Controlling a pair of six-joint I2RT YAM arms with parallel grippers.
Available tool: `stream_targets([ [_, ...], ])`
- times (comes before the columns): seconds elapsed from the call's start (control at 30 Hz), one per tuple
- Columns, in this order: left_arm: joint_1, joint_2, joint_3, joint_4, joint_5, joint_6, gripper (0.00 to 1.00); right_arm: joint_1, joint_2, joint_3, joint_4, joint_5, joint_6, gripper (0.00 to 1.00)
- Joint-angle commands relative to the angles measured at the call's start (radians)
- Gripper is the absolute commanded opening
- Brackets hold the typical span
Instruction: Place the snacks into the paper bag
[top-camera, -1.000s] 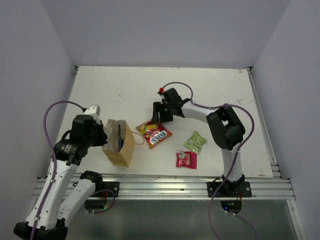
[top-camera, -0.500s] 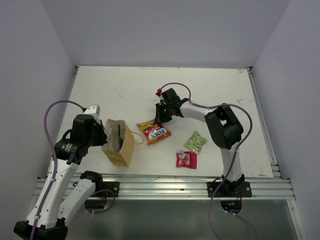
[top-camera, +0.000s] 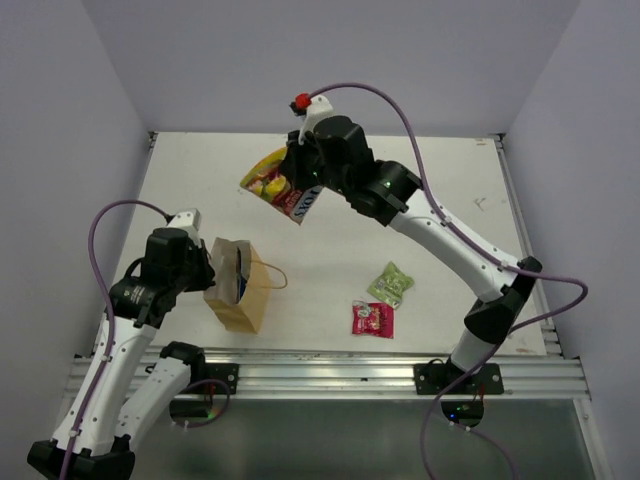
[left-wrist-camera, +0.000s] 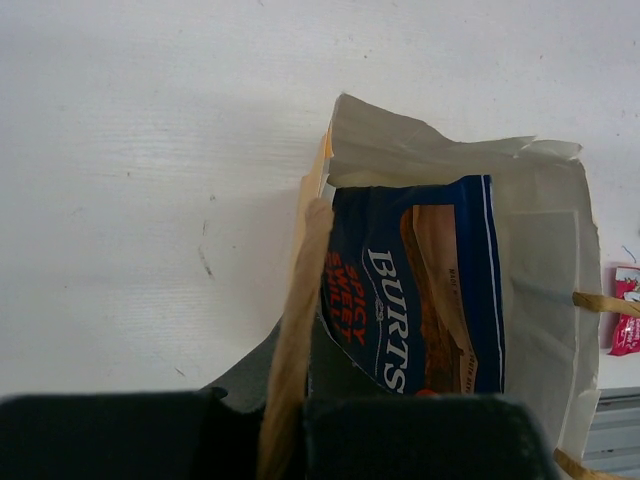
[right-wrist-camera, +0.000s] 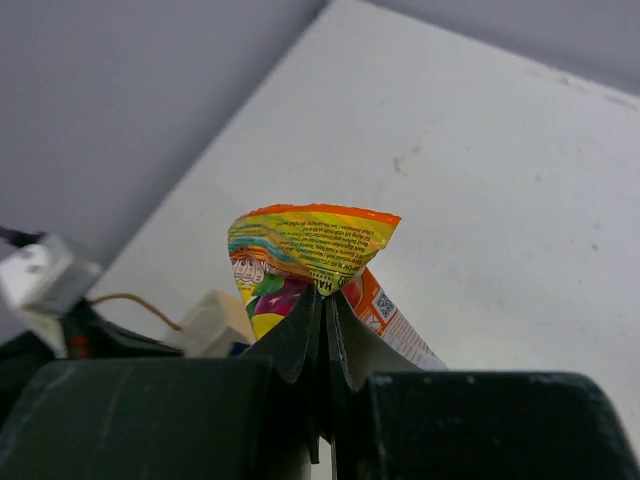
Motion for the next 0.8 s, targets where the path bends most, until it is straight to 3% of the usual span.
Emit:
stream_targets([
  [0.0, -0.006, 0.006, 0.007, 0.019, 0.034, 0.018, 0.00, 0.053, -0.022, 0.108, 0.047, 0.030, -0.004, 0.00],
  [0.27, -0.006, -0.006, 0.007, 0.023, 0.042, 0.024, 0.00, 0.126, 0.051, 0.121, 0.245, -0.092, 0.093, 0.00],
  [0.77, -0.006, -0.023, 0.010, 0.029, 0.080, 0.025, 0.00, 0.228, 0.110, 0.092, 0.259, -0.077, 0.174, 0.00],
])
